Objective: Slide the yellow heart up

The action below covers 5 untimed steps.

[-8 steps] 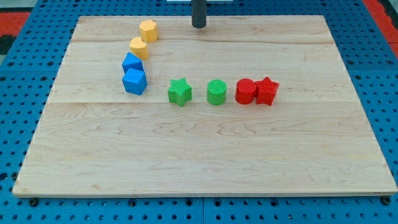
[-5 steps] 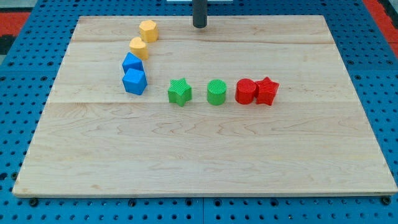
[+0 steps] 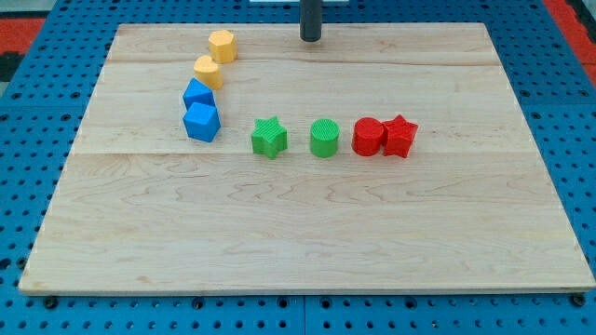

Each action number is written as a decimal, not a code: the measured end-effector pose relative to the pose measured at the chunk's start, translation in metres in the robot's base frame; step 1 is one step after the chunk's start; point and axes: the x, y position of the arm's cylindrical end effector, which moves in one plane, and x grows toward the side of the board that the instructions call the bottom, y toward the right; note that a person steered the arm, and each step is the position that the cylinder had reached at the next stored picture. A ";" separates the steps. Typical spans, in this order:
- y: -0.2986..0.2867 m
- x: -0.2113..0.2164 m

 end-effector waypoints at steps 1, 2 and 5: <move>0.000 0.000; -0.004 0.002; 0.004 0.021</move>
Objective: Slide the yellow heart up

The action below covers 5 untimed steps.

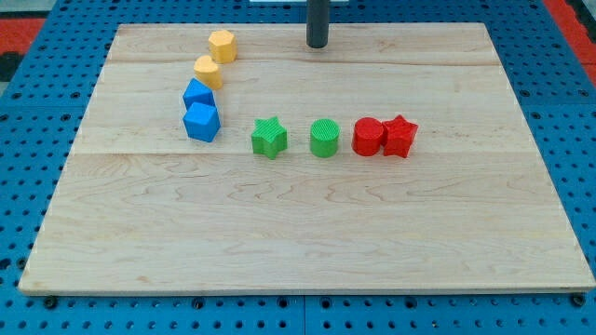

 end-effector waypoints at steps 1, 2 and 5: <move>-0.010 0.015; -0.029 0.059; -0.194 0.096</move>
